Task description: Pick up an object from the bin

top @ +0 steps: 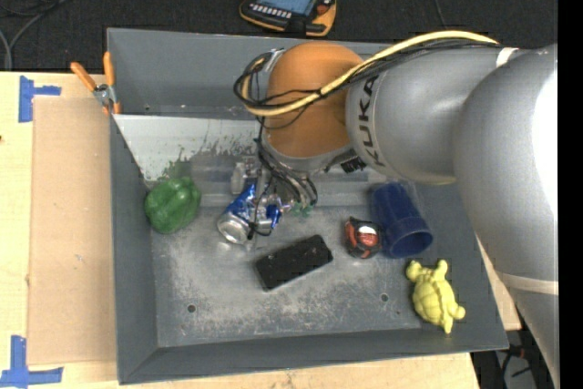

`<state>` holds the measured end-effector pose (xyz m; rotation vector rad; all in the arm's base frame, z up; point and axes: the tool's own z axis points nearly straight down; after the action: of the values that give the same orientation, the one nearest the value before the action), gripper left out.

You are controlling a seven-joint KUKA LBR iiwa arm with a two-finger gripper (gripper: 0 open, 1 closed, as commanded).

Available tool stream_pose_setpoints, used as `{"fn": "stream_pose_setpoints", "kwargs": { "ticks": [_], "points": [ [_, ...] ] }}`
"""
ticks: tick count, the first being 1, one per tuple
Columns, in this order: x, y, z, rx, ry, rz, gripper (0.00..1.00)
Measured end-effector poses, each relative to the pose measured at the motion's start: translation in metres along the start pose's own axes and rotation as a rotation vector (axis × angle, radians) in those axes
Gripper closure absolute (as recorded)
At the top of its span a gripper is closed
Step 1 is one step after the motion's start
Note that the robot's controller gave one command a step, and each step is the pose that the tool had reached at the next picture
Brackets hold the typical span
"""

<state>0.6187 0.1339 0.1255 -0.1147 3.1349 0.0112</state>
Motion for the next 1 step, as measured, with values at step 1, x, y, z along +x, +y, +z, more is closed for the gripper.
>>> {"fn": "stream_pose_setpoints", "kwargs": {
  "ticks": [1],
  "points": [
    [0.0011,-0.0425,0.026,0.002,0.014,-0.333,0.0]
  ]
}}
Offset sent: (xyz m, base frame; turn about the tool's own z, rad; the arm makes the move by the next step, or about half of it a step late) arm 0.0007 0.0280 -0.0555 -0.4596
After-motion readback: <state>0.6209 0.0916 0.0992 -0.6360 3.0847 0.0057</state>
